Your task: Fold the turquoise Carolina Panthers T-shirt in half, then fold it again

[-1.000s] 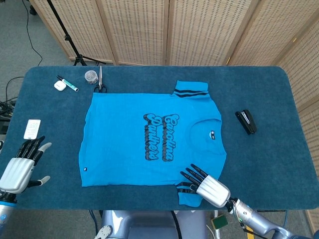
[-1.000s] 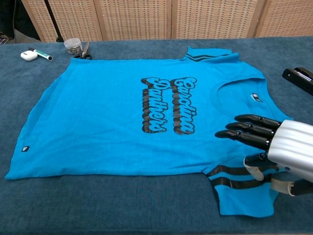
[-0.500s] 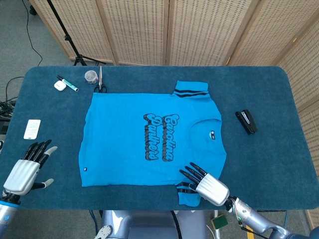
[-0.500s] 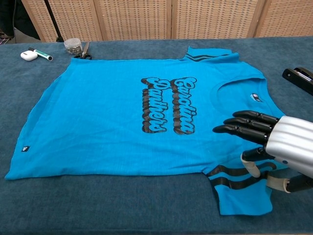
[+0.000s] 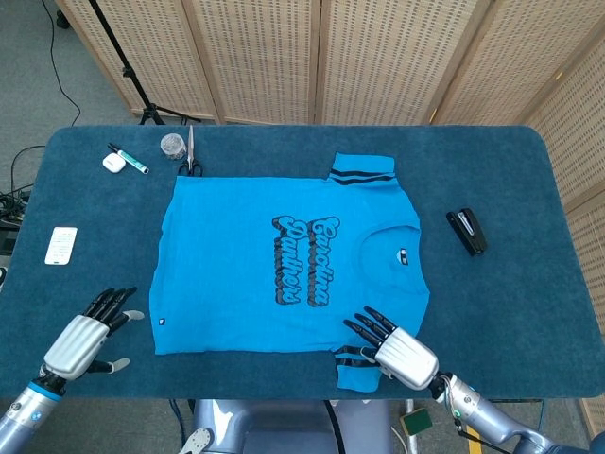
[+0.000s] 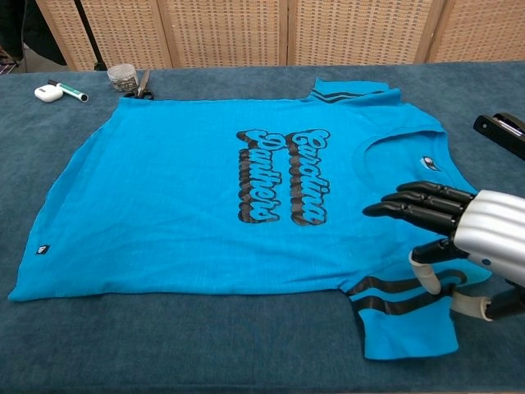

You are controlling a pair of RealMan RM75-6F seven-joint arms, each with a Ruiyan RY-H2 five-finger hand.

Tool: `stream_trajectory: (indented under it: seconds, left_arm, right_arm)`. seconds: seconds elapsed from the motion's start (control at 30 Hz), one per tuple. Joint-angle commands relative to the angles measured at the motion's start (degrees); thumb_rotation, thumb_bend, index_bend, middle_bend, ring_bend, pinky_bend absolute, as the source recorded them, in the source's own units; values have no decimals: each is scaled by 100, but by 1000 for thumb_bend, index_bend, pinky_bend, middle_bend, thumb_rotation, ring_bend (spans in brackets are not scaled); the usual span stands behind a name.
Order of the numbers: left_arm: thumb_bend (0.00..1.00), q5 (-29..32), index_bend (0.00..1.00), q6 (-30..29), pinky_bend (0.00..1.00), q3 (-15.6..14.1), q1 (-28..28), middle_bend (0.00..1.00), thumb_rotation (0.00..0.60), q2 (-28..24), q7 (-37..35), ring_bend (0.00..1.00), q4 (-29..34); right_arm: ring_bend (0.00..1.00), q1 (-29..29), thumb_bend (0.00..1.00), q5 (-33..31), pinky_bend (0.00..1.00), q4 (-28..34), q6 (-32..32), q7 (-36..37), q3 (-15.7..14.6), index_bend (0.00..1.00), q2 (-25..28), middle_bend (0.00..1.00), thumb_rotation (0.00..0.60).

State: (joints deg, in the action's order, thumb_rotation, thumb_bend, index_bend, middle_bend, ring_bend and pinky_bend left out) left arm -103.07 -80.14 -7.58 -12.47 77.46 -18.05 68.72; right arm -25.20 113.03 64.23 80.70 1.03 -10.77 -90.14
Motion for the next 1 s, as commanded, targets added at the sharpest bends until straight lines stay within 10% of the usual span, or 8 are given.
stream_trajectory:
  seconds: [0.03, 1.0]
  left_arm:
    - [135, -106, 338, 8, 0, -107, -69, 0, 600, 386, -303, 0, -497]
    - [226, -92, 360, -239, 0, -326, -163, 0, 600, 1490, -1043, 0, -1945]
  right_arm:
    - [0, -3, 569, -33, 0, -23, -7, 28, 0, 641, 4, 68, 600]
    - [0, -39, 569, -121, 0, -9, 32, 107, -7, 643, 44, 67, 600]
